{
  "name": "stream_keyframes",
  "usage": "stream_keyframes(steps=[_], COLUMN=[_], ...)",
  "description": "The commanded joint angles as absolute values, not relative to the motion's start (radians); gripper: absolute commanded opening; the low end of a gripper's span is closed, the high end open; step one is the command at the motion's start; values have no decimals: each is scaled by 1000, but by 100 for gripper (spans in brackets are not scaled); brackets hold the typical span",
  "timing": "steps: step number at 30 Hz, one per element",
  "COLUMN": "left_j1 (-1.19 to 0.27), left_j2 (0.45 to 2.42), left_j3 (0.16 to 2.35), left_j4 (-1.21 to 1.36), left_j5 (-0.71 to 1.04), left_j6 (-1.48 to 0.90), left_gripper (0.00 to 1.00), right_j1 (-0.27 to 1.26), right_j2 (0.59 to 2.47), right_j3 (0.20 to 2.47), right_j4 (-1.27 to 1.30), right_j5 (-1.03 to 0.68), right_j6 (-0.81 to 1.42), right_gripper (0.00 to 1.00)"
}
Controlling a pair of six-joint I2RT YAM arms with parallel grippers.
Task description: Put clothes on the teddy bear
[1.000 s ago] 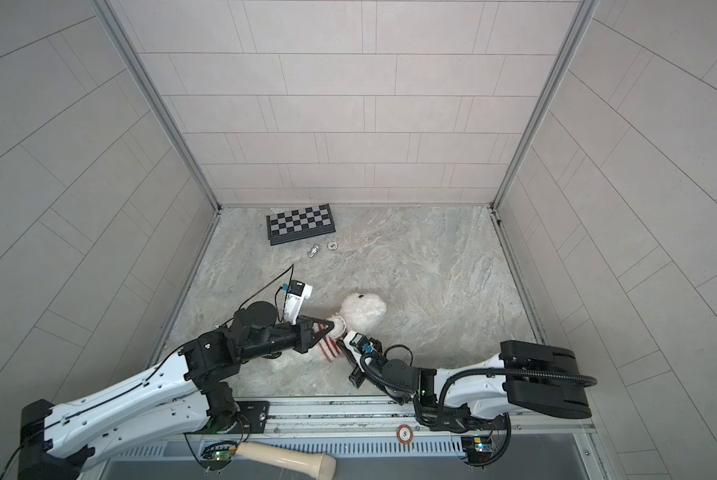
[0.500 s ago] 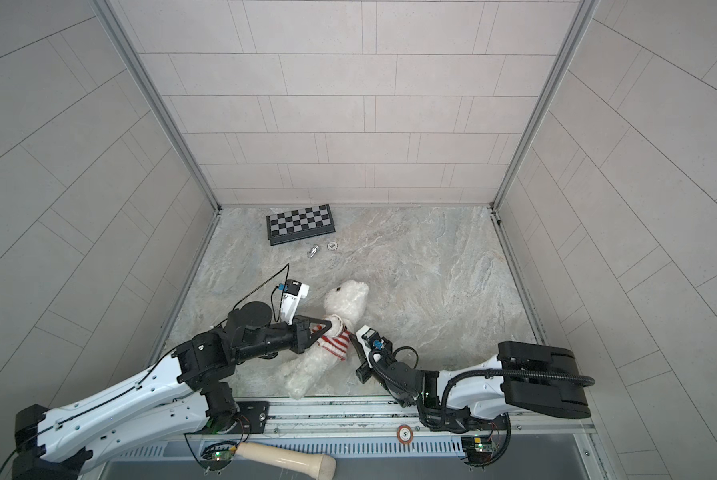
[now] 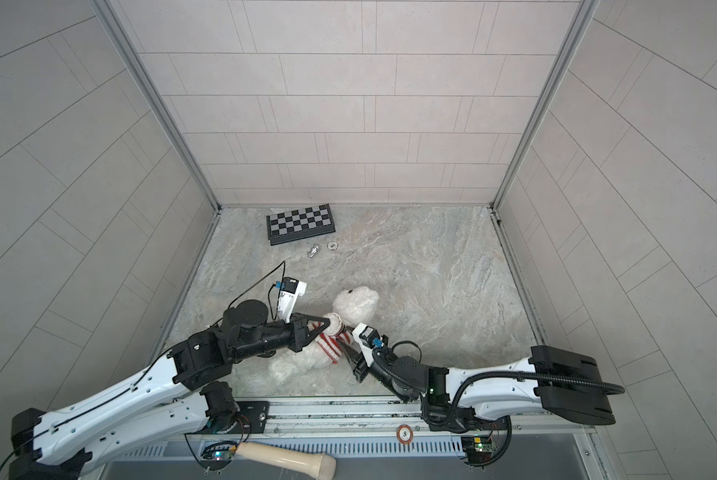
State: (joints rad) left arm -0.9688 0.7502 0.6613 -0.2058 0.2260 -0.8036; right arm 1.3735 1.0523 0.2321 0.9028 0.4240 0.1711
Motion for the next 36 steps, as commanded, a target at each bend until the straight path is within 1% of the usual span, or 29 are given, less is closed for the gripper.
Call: stream_keyframes(steps=[1, 7, 10, 15, 16, 17, 19, 20, 29, 33, 36], left_j1=[-966, -965, -966, -968, -968, -968, -968, -968, -968, -967, -966], left_j2=[750, 764, 769, 769, 769, 769, 765, 762, 728, 709, 706], left_j3=[657, 662, 662, 654, 655, 654, 655, 657, 668, 666, 661], left_j4=[-117, -84, -69, -63, -63, -63, -64, -67, -80, -97, -92], left_j5=[253, 276, 295, 305, 307, 308, 308, 307, 293, 275, 273], left_j6=[-794, -799, -805, -807, -808, -809, -809, -807, -806, -802, -805], left_gripper=[0, 0, 0, 0, 0, 0, 0, 0, 0, 0, 0], right_j1=[1370, 1359, 1356, 1351, 1350, 1348, 1348, 1347, 1342, 1342, 1342], right_j2=[1050, 1110, 1150, 1204, 1211, 1218, 1227, 1230, 1270, 1249, 1225], right_j3=[252, 271, 272, 279, 280, 280, 281, 278, 190, 146, 158], right_j4=[865, 903, 960, 1019, 1026, 1032, 1032, 1032, 1049, 1076, 1020], right_j5=[456, 442, 442, 439, 440, 440, 447, 450, 523, 524, 506], right_j6=[151, 149, 148, 139, 141, 142, 146, 151, 210, 222, 210], right_gripper=[41, 41, 36, 25, 20, 11, 2, 0, 0, 0, 0])
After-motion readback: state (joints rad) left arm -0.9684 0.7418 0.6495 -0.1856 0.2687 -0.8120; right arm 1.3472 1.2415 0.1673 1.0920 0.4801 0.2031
